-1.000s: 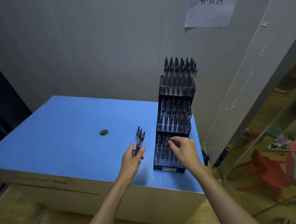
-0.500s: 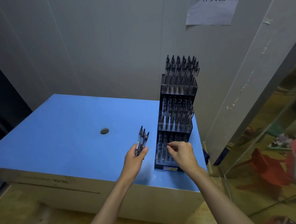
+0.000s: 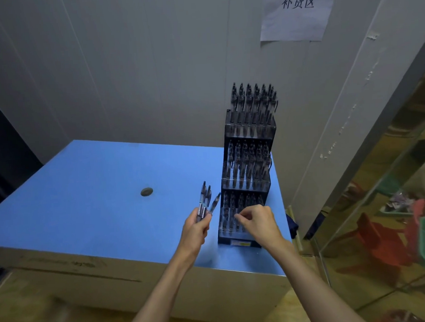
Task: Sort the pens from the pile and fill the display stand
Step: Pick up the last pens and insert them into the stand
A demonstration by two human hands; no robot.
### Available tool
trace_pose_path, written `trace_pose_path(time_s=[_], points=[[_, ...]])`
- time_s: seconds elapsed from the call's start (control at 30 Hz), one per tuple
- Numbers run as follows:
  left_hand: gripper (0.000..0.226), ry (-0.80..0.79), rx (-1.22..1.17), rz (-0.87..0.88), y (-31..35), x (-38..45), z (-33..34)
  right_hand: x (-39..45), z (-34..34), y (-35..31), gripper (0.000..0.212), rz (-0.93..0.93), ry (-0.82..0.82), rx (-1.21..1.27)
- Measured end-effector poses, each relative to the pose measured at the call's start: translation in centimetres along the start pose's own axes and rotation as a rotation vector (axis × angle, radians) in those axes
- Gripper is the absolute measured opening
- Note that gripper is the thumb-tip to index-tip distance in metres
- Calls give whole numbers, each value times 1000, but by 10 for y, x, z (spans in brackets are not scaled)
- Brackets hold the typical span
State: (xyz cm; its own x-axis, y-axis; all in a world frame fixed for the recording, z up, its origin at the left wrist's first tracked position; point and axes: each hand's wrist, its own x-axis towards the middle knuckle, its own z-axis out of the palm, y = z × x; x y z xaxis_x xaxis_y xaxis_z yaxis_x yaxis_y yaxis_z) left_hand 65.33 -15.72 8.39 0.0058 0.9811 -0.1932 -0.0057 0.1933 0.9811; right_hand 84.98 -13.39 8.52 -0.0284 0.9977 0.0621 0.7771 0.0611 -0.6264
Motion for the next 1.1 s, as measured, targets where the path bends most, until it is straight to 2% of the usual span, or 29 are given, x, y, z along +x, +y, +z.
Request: trace_pose_path(time_s=[0.13,0.27,0.5,0.7,0.83,1.0,1.1], points=[[16,-8,42,23,2,-1,7,-3,-14,-16,24,20,58,193],[13,-30,75,68,3,-5,19,-7,-20,-35,27,55,2,470],[13,-67,106,100,4,-8,26,-9,-19,-38,18,236,-16,801],[28,48,170,72,-6,4,20,-4,-27,-31,18,299,31,1012],[27,83,182,79,-13,10,7,2,-36,-17,15,270,115,945],[26,77,206,90,-17,9,-2,2,-38,-5,11,104,213,512],[26,79,215,107,-18,9,-4,2,-34,0,17,53,248,362]])
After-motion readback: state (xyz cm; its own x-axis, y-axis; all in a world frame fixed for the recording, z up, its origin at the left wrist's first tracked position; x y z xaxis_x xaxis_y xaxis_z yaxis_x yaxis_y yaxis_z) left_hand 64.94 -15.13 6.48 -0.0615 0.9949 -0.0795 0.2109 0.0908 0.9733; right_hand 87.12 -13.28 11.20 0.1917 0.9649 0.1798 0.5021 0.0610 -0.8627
